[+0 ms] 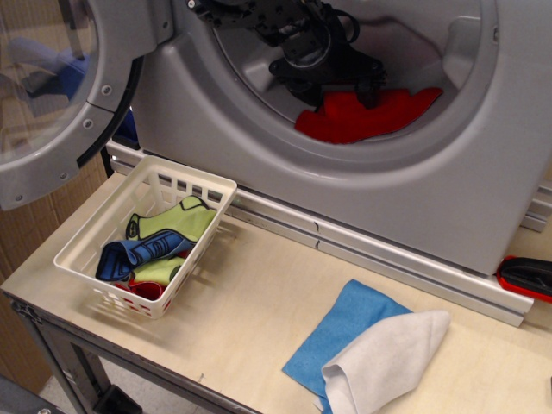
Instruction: Take clothes out of laundry machine
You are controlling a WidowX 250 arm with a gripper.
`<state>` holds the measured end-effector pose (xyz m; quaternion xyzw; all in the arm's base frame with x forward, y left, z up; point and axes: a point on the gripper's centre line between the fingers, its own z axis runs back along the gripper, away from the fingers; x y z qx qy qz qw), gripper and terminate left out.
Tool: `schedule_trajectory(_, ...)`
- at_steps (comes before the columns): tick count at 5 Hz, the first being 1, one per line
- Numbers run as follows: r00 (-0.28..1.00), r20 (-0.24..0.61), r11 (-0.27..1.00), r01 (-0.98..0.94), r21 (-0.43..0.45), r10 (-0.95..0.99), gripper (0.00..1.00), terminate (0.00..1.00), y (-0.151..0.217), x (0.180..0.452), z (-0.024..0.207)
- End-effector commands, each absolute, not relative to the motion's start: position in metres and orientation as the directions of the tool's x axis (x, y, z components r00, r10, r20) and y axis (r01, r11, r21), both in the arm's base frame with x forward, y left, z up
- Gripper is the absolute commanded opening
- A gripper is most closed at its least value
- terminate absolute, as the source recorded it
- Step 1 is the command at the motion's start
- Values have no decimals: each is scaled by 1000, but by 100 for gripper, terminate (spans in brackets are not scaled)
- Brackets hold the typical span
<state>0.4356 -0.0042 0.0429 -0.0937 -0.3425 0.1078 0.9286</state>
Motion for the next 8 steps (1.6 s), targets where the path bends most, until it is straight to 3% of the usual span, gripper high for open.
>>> schedule_trajectory(1,732,634,958,-87,-274,248,100,0,-21,447,63)
schedule_trajectory(2,763,610,970,-95,-224,215,0,0,-28,446,57)
schedule_trajectory(4,789,572,974,-181,-137,227,0,0,-25,437,48)
schedule_trajectory(6,746,588,948,-281,-149,313,0,0,-8,415,67)
schedule_trajectory(8,714,511,862,-494,-117,479,0,0,29,348,80)
